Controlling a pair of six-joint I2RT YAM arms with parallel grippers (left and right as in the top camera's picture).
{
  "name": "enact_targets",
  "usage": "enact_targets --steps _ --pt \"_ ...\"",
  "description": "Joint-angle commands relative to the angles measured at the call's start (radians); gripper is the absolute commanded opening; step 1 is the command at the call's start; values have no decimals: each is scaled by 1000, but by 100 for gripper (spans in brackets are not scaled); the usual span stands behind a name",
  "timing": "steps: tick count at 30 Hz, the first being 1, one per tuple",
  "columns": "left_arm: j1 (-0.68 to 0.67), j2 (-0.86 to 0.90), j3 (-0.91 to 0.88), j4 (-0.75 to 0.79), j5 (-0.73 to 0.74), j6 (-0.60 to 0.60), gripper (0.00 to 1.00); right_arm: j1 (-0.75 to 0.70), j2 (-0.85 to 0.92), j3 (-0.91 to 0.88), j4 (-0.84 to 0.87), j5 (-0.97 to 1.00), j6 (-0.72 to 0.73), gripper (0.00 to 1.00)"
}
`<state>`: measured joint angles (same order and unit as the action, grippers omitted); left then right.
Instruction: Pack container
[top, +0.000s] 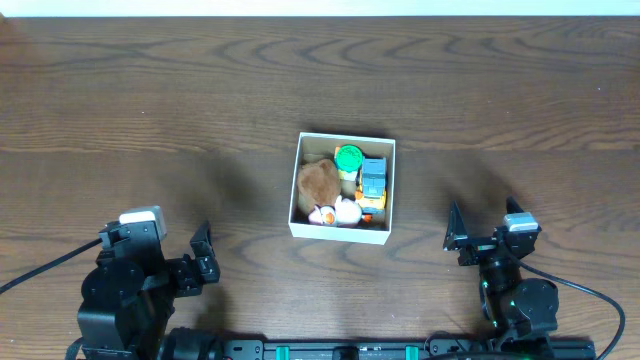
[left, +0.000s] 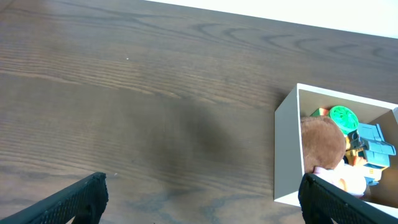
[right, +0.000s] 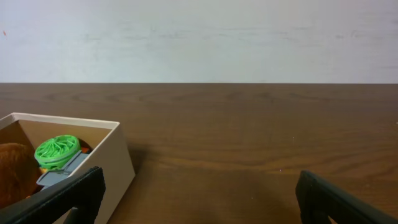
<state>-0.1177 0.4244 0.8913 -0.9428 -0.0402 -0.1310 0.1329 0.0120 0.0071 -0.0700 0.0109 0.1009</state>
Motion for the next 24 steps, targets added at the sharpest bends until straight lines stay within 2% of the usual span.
enact_targets --steps 1,19,24 --pt "3 -2 -2 -2 3 -5 98 -22 -6 -2 -6 -8 -13 99" --pt "3 -2 -2 -2 3 -5 98 -63 -6 -2 -6 -8 -31 99" --pt "3 -2 -2 -2 3 -5 98 -63 -6 -2 -6 -13 -75 99"
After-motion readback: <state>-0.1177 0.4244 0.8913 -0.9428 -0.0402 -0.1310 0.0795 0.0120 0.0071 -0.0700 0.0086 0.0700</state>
